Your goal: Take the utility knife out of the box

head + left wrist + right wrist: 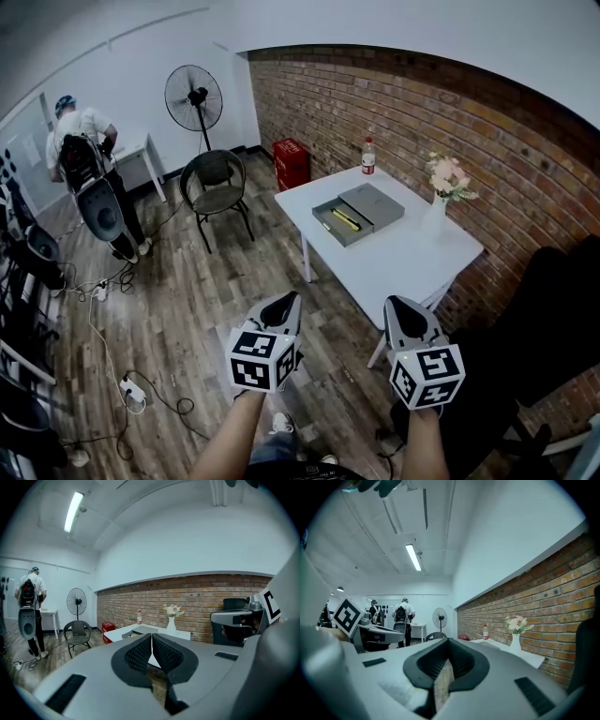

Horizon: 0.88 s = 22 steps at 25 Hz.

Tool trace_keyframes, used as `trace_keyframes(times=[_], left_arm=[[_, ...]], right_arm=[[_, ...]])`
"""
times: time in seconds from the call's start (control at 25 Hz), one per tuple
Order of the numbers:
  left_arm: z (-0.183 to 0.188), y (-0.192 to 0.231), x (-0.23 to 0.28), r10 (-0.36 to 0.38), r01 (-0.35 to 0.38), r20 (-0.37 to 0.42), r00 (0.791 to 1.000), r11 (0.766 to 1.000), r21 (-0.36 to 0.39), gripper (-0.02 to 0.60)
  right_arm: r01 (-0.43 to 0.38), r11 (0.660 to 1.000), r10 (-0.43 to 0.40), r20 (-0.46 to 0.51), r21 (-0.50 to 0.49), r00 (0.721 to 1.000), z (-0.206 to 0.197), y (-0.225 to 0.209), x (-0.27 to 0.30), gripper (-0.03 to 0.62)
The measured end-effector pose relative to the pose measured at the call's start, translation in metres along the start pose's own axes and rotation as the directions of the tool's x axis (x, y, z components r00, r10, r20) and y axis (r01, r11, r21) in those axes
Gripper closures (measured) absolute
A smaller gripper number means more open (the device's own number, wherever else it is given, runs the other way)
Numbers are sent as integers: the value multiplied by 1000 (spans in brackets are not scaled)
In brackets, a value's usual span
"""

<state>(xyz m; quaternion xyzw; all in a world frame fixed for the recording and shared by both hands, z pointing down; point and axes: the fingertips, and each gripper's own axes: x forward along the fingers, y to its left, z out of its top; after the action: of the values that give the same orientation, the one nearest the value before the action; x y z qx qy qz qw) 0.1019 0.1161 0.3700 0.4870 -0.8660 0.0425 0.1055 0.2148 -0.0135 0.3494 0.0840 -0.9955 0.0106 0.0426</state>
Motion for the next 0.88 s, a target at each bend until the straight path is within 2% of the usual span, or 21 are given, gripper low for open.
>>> trace_keyframes(times=[0.24,0.72,0.8,0.88], left_arm=[[3,19,26,-16,16,11,1000,1000,-4,555],[19,96,98,-110,110,4,994,994,-28,552],[23,109,111,-136,136,1,991,990,-32,525],[25,122,123,-162,162,-5,987,986,-37,460]], right_arm=[[4,1000,-4,-14,-10,1000,-3,-1,30,576],[66,998,-67,-34,-20,997,13,3,127,576],[84,996,-85,-41,-22,996,15,4,144,576],[103,994,-103,-45,-24,994,18,5,159,576]])
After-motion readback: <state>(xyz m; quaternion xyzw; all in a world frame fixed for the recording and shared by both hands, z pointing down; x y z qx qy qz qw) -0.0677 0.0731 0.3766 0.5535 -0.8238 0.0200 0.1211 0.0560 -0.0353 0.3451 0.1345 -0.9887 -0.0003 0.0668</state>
